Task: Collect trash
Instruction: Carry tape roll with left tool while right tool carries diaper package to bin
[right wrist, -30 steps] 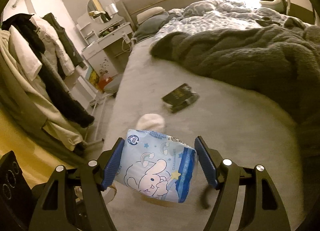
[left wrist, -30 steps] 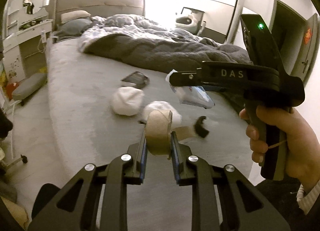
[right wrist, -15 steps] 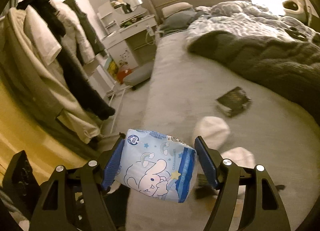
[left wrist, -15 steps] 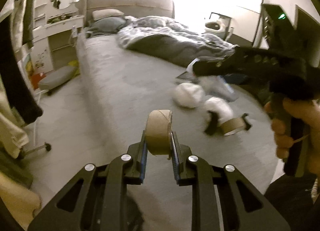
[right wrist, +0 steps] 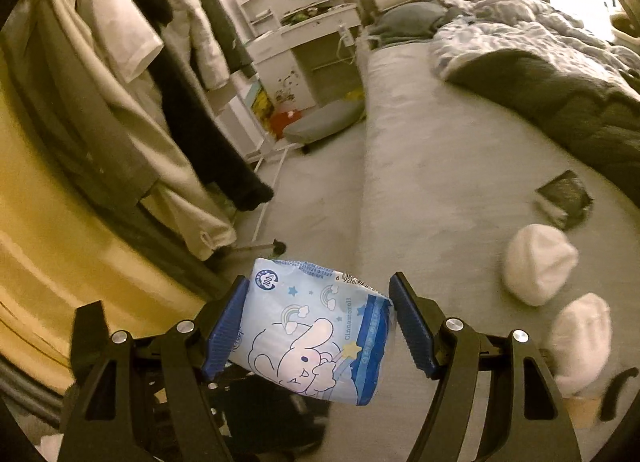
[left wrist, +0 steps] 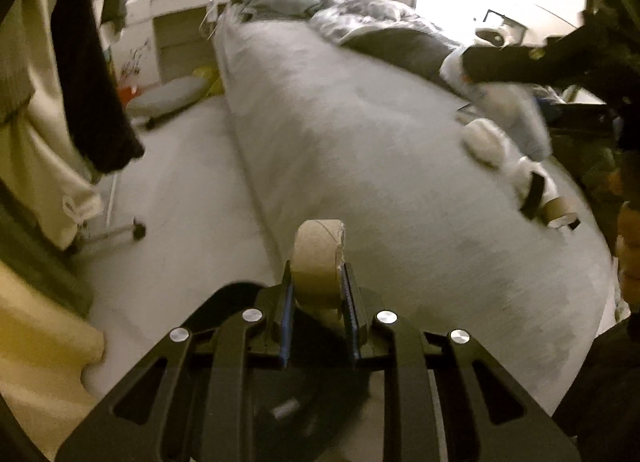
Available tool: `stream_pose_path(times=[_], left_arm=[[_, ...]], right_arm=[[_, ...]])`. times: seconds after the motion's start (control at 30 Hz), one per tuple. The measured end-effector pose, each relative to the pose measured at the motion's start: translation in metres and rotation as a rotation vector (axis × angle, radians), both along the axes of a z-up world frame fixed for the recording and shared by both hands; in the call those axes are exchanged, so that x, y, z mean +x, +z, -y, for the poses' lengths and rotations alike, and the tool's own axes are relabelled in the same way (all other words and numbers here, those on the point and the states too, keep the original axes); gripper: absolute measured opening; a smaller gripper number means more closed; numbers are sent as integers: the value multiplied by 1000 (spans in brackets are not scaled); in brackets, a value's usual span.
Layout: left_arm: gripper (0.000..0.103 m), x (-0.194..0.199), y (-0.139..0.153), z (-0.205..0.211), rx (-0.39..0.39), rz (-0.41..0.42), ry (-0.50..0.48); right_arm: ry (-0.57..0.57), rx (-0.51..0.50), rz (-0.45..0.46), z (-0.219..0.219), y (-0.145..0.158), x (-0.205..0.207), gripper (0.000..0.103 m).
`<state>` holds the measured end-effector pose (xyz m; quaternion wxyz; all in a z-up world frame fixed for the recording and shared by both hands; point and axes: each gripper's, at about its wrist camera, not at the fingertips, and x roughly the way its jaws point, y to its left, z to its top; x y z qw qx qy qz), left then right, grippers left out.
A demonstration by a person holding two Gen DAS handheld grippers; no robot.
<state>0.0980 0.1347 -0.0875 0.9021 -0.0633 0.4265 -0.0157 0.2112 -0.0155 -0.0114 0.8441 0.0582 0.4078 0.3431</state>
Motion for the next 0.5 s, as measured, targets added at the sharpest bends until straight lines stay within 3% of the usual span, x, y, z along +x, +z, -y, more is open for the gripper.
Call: stream_pose_path(times=[0.5], left_arm=[[23, -12, -81, -55, -52, -243, 110]], right_arm=[[103, -56, -43, -72, -21, -9, 72]])
